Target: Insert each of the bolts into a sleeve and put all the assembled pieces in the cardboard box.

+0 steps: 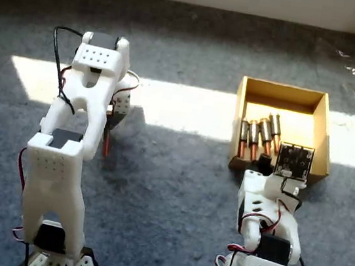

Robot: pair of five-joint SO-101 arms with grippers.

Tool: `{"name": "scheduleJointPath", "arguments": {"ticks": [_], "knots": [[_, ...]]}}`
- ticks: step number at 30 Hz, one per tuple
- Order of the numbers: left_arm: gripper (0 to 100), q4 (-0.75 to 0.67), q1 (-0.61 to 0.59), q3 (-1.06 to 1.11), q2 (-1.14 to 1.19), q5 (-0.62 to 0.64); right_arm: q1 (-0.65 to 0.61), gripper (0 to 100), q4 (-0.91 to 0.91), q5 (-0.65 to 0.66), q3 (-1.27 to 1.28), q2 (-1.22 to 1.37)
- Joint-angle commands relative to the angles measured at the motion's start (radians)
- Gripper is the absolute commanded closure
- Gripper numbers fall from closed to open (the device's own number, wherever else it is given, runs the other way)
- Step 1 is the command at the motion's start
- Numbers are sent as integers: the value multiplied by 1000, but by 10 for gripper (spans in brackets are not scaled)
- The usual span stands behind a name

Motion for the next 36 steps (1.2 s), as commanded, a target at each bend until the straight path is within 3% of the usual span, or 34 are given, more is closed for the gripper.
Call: {"name": "scheduleJointPath", "arguments": {"ticks": [1, 3, 9, 11, 17, 36], "knots": [[995, 6, -1, -8, -82, -6, 4, 993, -27, 14, -15, -15], [995, 6, -1, -12, -82, -48, 4, 993, -27, 14, -13, -15], [995, 6, -2, -13, -85, -396, 4, 993, -27, 14, -12, -15], [995, 5, -7, -13, -85, -453, 4, 993, -27, 14, -12, -15], [995, 2, -45, -13, -77, -457, 4, 993, -27, 14, -12, -15], [993, -115, -407, -13, -79, -462, 4, 993, -27, 14, -10, -15]]}}
